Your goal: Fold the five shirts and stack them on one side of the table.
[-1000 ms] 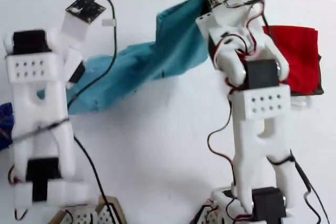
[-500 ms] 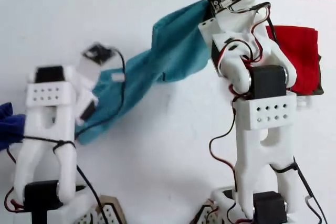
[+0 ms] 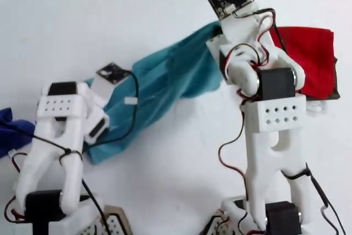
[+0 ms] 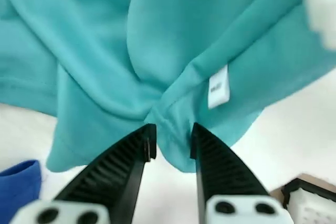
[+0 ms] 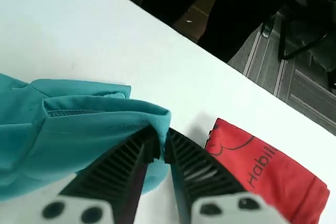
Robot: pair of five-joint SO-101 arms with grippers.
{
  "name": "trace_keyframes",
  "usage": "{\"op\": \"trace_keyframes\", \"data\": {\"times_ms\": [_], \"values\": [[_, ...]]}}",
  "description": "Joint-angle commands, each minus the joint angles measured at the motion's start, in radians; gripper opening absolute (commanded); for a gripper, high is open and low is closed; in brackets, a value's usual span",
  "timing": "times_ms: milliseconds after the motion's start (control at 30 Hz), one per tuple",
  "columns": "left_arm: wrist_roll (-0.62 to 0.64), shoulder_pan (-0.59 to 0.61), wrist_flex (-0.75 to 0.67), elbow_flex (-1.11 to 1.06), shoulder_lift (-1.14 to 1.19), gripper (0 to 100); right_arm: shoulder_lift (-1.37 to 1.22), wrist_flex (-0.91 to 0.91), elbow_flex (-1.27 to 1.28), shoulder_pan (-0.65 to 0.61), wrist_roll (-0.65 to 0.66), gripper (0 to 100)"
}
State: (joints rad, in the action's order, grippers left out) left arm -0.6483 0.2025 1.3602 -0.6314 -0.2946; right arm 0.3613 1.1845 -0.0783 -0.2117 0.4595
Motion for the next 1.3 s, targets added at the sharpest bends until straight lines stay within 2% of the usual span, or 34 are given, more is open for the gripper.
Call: {"op": "trace_keyframes", "data": {"times_ms": [0, 567, 633, 700, 967, 1100, 1267], "values": [[-0.009, -0.008, -0.032, -0.001, -0.018, 14, 0.056, 0.005, -0.008, -0.002, 0.008, 1.9], [-0.017, -0.009, -0.118, -0.124, -0.02, 13, 0.056, 0.005, -0.011, -0.002, 0.006, 1.9], [-0.012, -0.009, -0.118, -0.124, -0.025, 10, 0.056, 0.005, -0.011, -0.002, 0.006, 1.9], [-0.012, -0.017, -0.12, -0.122, -0.026, 2, 0.056, 0.005, -0.011, -0.002, 0.006, 1.9], [0.038, -0.089, -0.11, -0.102, -0.028, 3, 0.056, 0.005, -0.011, -0.002, 0.006, 1.9], [0.052, -0.11, 0.014, 0.042, -0.028, 3, 0.056, 0.005, -0.009, 0.001, 0.006, 1.9], [0.052, -0.077, 0.227, 0.303, -0.028, 3, 0.047, -0.013, -0.009, 0.005, 0.0, 1.9]]}}
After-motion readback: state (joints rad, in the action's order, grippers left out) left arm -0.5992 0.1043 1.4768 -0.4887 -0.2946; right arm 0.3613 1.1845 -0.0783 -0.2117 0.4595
